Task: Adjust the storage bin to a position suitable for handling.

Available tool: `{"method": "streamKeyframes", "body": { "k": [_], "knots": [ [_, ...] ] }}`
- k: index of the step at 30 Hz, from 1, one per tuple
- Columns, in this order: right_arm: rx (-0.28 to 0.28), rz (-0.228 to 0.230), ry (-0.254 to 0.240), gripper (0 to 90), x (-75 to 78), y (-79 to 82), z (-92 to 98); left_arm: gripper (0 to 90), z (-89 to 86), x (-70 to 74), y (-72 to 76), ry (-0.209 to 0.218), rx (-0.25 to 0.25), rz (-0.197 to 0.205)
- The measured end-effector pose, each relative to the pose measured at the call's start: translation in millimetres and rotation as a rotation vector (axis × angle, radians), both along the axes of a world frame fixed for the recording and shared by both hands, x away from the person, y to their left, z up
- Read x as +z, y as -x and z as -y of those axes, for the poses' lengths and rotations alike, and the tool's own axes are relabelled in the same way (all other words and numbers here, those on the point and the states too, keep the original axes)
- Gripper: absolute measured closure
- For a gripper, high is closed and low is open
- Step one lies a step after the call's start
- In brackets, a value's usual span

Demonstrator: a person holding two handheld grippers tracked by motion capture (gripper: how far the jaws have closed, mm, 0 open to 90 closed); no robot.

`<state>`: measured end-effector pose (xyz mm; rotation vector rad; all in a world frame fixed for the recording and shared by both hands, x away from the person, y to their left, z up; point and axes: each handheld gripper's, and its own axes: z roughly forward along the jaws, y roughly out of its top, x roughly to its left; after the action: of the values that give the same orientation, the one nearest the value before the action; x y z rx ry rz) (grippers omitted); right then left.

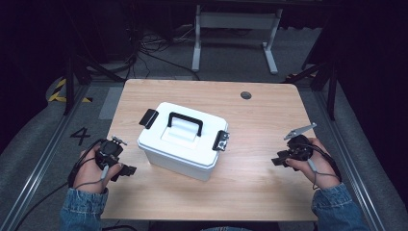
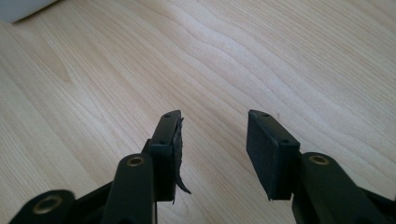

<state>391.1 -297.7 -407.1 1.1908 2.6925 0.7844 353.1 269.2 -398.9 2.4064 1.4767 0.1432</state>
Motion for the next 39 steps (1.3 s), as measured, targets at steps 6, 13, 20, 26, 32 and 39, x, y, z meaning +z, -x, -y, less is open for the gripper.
{"method": "streamKeyframes", "body": {
  "k": [6,13,20,26,32,39],
  "knots": [
    [0.014,0.020,-0.025,55.9,6.6,1.9,-2.8,23.6,1.3,1.1,-0.4,0.014,0.006,0.008],
    [0.039,0.037,-0.057,55.8,15.1,1.9,-11.6,23.3,-0.7,4.4,0.1,0.024,-0.006,0.011],
    [0.059,0.060,-0.077,55.7,24.8,2.3,-16.6,23.3,-0.5,5.1,0.5,0.034,0.002,0.015],
    [0.082,0.078,-0.114,55.2,39.4,3.2,-26.0,23.3,-0.5,6.4,1.2,0.033,-0.002,0.021],
    [0.132,0.104,-0.122,54.8,58.4,1.3,-40.8,23.3,-1.5,7.3,2.1,0.032,-0.004,0.026],
    [0.182,0.119,-0.111,54.8,74.2,-3.0,-60.9,23.3,-1.3,6.7,2.4,0.037,-0.006,0.023]
  ]
}}
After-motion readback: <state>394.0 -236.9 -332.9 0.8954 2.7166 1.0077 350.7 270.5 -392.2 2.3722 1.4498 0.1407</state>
